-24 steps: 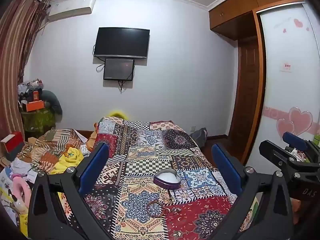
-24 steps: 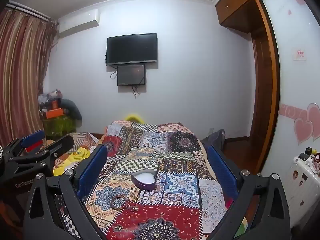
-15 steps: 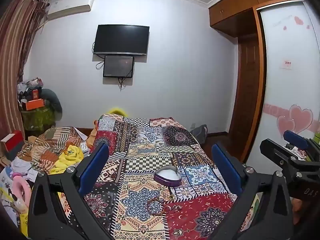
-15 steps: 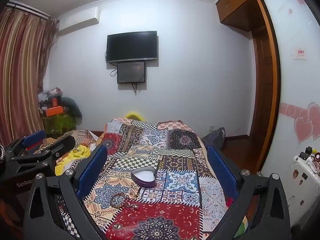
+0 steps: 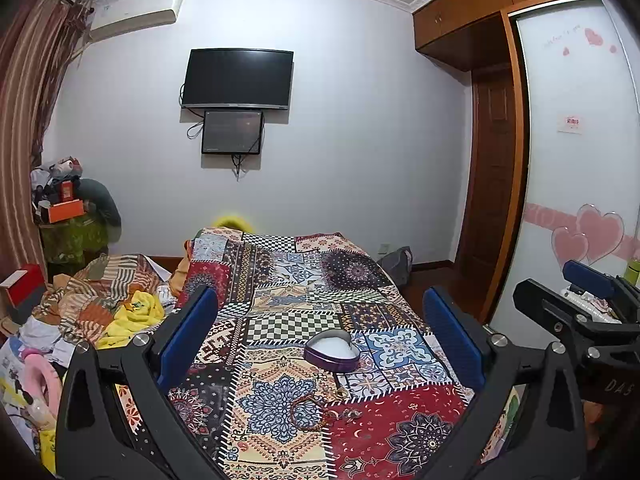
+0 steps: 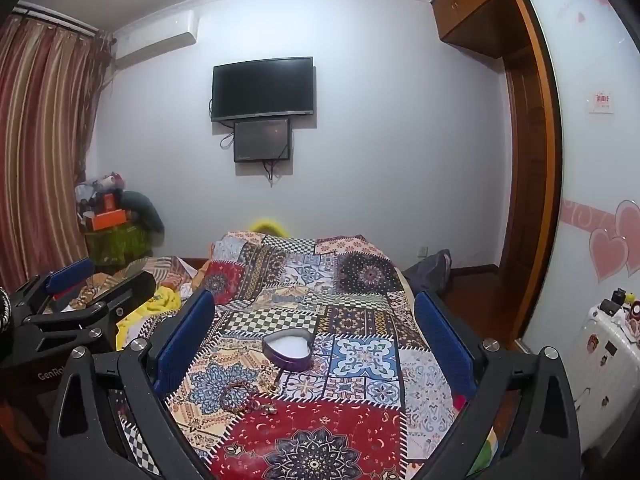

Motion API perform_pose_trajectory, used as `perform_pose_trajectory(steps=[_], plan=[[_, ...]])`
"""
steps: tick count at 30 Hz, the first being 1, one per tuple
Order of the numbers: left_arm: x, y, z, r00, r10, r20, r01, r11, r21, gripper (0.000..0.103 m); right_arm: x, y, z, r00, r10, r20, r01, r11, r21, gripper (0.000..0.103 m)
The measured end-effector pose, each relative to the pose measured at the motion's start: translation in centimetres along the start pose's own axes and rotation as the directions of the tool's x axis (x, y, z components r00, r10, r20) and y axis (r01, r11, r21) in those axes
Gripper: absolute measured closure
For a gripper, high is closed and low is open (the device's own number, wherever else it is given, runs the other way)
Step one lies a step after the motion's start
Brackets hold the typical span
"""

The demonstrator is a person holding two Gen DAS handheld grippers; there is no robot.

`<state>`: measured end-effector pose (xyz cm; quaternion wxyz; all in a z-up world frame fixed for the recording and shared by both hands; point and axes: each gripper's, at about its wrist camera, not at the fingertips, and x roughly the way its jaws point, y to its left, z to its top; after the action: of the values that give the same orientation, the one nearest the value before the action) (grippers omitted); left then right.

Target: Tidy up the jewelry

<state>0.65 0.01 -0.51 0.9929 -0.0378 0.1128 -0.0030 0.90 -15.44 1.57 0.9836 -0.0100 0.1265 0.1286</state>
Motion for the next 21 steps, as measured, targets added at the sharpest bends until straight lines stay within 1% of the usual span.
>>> perform_pose_trajectory(steps=[14,21], plan=[[0.30,-0.25,-0.30,1.000,0.016,0.000,-0.016,1.000,0.009,0.000,-0.31,-0.04,0.64,1.000,0.001,-0.005,-0.001,1.000,0.007,0.004],[0.45,-0.47,-0.46,1.000,0.008,-0.005,-0.008,1.000,0.008,0.000,-0.39,-0.11,0.63,1.000,-0.001,-0.006,0.001,1.000,0.010,0.004]])
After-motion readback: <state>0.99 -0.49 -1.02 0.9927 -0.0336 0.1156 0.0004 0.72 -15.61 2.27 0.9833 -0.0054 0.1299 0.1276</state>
